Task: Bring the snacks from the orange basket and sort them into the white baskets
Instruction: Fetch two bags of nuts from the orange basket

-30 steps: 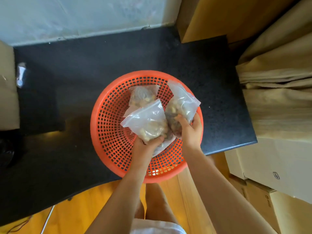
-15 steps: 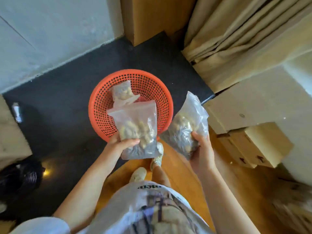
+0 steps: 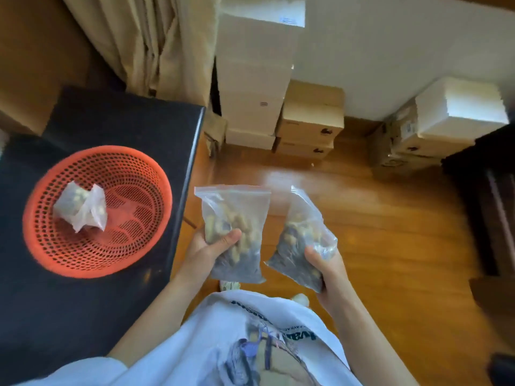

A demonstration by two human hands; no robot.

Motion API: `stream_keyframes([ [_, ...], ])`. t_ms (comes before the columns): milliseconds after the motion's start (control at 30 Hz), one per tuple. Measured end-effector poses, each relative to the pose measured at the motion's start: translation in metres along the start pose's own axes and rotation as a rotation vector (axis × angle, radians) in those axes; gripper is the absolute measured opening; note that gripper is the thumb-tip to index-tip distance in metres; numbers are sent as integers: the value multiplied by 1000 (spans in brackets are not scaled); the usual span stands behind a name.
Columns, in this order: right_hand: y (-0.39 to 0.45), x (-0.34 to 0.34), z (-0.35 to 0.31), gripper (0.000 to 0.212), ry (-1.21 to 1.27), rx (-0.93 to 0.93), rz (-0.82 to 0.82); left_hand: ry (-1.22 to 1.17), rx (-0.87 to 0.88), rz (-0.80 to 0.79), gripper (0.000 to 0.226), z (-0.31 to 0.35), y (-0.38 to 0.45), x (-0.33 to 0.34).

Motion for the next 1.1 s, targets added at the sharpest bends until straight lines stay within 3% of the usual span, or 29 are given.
stream_keyframes([
  [133,-59,-78,10,53,56,-67,207,142,-13,-162,11,-11,-3,83],
  [400,-217,-243,52,49,250,-151,705,435,-46,-431,25,-102,-53,263],
  [633,-352,-370,89,22,375,-235,1036,615,-99,-661,23,-215,-150,425],
  [733,-392,-404,105,22,437,-285,1140,709,-76,-769,12,-242,-181,476],
  [833,-423,-428,127,24,539,-306,1252,799,-81,-825,25,-262,-196,513],
  [1100,-493,-495,170,31,726,-253,1548,944,-154,-971,24,-327,-218,623],
])
Point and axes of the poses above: each hand's wrist, its own y-axis towards the middle knuckle, its own x-axis out of the palm, z = x × y, the point moved 6 cm from there along y, towards the middle knuckle, and after that the axes turned 3 degrees about -x, right-handed, at the moved point
